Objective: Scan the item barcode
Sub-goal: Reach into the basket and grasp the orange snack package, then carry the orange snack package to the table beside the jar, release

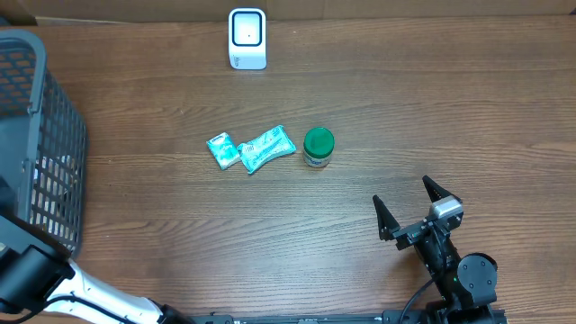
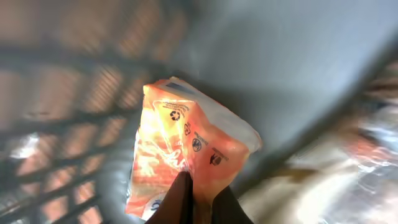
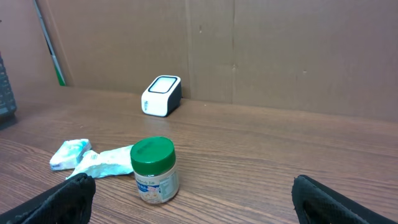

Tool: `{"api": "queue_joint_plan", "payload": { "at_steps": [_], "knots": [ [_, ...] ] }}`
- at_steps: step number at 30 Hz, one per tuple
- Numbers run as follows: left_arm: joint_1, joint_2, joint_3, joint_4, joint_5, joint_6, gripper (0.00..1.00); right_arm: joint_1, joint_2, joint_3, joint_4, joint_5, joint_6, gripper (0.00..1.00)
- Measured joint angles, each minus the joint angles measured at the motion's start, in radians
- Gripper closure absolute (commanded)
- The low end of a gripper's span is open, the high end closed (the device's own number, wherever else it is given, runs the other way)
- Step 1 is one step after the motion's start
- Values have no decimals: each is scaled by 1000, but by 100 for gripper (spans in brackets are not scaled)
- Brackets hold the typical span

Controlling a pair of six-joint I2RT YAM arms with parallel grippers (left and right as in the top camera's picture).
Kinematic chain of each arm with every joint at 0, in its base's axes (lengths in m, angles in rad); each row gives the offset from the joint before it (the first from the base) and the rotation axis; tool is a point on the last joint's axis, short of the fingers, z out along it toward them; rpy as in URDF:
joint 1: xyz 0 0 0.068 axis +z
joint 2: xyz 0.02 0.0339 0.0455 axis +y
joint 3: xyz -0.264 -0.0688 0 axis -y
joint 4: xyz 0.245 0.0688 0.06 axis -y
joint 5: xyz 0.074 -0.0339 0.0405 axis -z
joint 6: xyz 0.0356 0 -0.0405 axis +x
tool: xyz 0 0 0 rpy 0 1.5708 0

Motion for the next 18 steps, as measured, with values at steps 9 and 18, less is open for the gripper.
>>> {"api": "queue_joint_plan", "payload": {
  "at_steps": [9, 18],
  "knots": [
    [-219, -261, 264, -104, 6, -111, 96, 0, 0, 0, 0, 0, 0, 0],
    [-644, -472, 261, -270, 237, -281, 96, 0, 0, 0, 1, 0, 0, 0]
  ]
}}
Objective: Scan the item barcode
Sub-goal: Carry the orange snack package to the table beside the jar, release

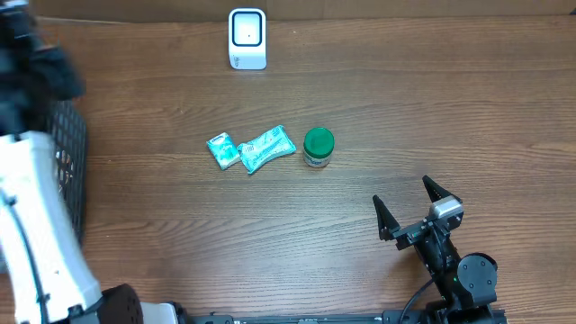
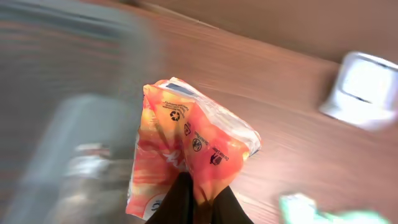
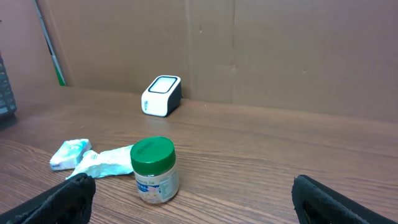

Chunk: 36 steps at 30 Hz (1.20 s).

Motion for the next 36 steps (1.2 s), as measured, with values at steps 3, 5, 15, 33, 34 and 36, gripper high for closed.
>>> {"api": "queue_joint_plan", "payload": {
  "at_steps": [3, 5, 15, 33, 34, 36],
  "knots": [
    [-149, 50, -98, 28, 68, -33, 96, 0, 0, 0, 0, 0, 0, 0],
    [-249, 106, -180, 51, 93, -50, 96, 0, 0, 0, 0, 0, 0, 0],
    [-609, 348, -354, 102, 142, -91, 96, 0, 0, 0, 0, 0, 0, 0],
    [-736, 392, -203, -9, 91, -109, 51, 0, 0, 0, 0, 0, 1, 0],
    [-722, 391, -150, -39, 73, -109, 51, 0, 0, 0, 0, 0, 0, 0],
    [-680, 388, -14, -118, 27, -109, 50, 0, 0, 0, 0, 0, 0, 0]
  ]
}}
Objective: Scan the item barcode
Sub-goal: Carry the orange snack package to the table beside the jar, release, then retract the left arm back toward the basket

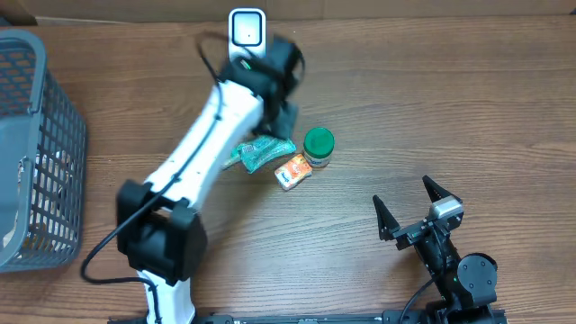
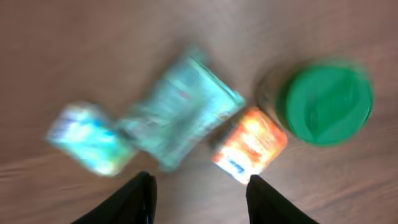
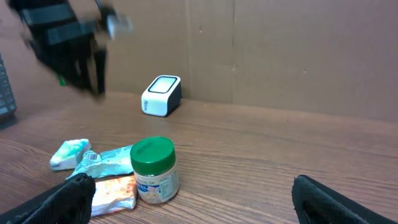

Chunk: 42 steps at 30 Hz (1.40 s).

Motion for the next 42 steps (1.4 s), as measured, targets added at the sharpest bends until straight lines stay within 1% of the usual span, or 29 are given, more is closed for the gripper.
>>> {"api": "queue_joint_plan", "payload": {
  "at_steps": [2, 5, 7, 8, 9, 12, 16, 17, 20, 23, 24, 26, 27, 30, 33, 34, 37, 42],
  "knots": [
    [54, -19, 115, -84, -39, 0, 49, 0, 0, 0, 0, 0, 0, 0],
    [166, -87, 243, -176, -96, 0, 46, 0, 0, 0, 0, 0, 0, 0],
    [255, -146, 285, -206, -131, -3, 46, 0, 0, 0, 0, 0, 0, 0],
    [320, -186, 297, -218, -145, -5, 45, 0, 0, 0, 0, 0, 0, 0],
    [367, -211, 304, -227, -151, -7, 45, 0, 0, 0, 0, 0, 0, 0],
    [573, -280, 314, -260, -169, -19, 44, 0, 0, 0, 0, 0, 0, 0],
    [834, -289, 307, -274, -160, -23, 44, 0, 0, 0, 0, 0, 0, 0],
    [896, -286, 294, -267, -148, -23, 42, 0, 0, 0, 0, 0, 0, 0],
    [1035, -285, 246, -237, -114, -23, 38, 0, 0, 0, 0, 0, 0, 0],
    [1156, -284, 169, -165, -74, -14, 34, 0, 0, 0, 0, 0, 0, 0],
    [1188, -284, 134, -133, -60, 0, 29, 0, 0, 0, 0, 0, 0, 0],
    [1230, -283, 68, -77, -37, 21, 28, 0, 0, 0, 0, 0, 0, 0],
    [1249, -283, 31, -44, -19, 38, 26, 0, 0, 0, 0, 1, 0, 0],
    [1294, -274, -75, 50, 46, 111, 26, 0, 0, 0, 0, 0, 0, 0],
    [1334, -250, -166, 124, 126, 216, 24, 0, 0, 0, 0, 0, 0, 0],
    [1343, -237, -189, 136, 148, 257, 23, 0, 0, 0, 0, 1, 0, 0],
    [1355, -194, -236, 153, 199, 385, 22, 0, 0, 0, 0, 0, 0, 0],
    [1355, -96, -241, 168, 269, 534, 20, 0, 0, 0, 1, 0, 0, 0]
  ]
}}
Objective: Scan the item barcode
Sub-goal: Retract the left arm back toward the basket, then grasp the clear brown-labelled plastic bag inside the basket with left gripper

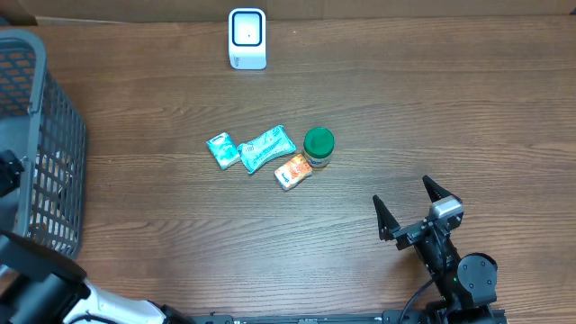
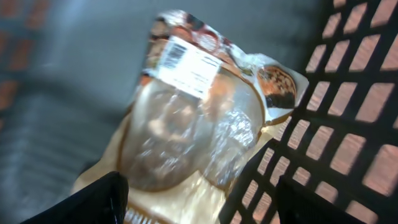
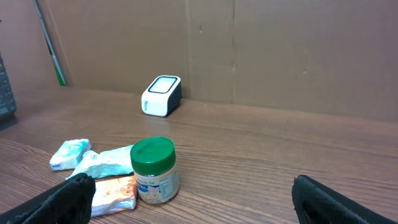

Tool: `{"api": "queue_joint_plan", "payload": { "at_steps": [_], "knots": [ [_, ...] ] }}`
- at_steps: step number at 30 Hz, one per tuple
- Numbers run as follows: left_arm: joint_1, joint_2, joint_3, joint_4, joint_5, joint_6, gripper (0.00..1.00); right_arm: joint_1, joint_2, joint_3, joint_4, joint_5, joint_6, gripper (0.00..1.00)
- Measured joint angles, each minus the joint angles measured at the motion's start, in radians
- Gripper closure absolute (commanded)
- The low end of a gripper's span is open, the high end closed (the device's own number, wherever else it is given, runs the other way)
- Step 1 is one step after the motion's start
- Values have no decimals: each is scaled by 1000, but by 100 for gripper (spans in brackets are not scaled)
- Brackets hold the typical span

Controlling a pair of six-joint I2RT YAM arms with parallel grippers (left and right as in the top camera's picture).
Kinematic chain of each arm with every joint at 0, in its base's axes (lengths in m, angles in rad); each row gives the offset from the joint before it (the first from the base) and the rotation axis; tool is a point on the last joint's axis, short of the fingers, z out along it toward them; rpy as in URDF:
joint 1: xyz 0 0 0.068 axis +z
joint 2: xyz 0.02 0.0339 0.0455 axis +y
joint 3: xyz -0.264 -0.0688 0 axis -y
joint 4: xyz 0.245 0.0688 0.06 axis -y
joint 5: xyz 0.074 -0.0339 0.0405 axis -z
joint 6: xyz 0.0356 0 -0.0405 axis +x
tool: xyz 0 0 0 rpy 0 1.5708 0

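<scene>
The left wrist view looks into the grey mesh basket [image 2: 348,93], where a clear packet of brown snacks [image 2: 199,118] lies with a white barcode label [image 2: 186,62] facing up. My left gripper [image 2: 200,199] hangs open just above it, holding nothing. The white scanner [image 1: 247,38] stands at the table's far edge. An orange packet [image 1: 293,171] lies beside the green-lidded jar [image 1: 319,146]. My right gripper [image 1: 414,211] rests open near the front right, holding nothing.
Two teal packets [image 1: 221,149] [image 1: 267,148] lie left of the jar. The basket [image 1: 40,135] fills the table's left end, with the left arm [image 1: 36,279] reaching up beside it. A cardboard wall [image 3: 249,50] backs the table.
My left arm was over the table's middle, open above the orange packet by the jar. Now it is back in the basket, open over a clear snack packet. The right arm has not moved.
My left gripper was shut on the orange packet inside the basket. Then it held that packet outside the basket with the scanner in view. Then the packet lay beside the jar with the gripper open above it. Now the gripper is in the basket again.
</scene>
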Motion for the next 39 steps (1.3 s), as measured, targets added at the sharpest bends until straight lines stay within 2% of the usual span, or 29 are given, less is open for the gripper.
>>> {"api": "queue_joint_plan", "payload": {
  "at_steps": [6, 14, 18, 19, 22, 27, 39],
  "knots": [
    [-8, 116, -1, 0, 77, 116, 16, 0, 0, 0, 0, 0, 0, 0],
    [-40, 181, -3, 19, 97, 165, 15, 0, 0, 0, 0, 0, 0, 0],
    [-56, 210, -3, 31, 54, 177, 28, 0, 0, 0, 0, 0, 0, 0],
    [-58, 214, -3, 35, 36, 174, 35, 0, 0, 0, 0, 0, 0, 0],
    [-68, 220, -3, 53, -23, 152, 62, 0, 0, 0, -1, 0, -1, 0],
    [-71, 223, -2, 67, -111, 77, 96, 0, 0, 0, -1, 0, 0, 0],
    [-71, 223, 32, 44, -303, -112, 96, 0, 0, 0, 0, 0, 0, 0]
  ]
}}
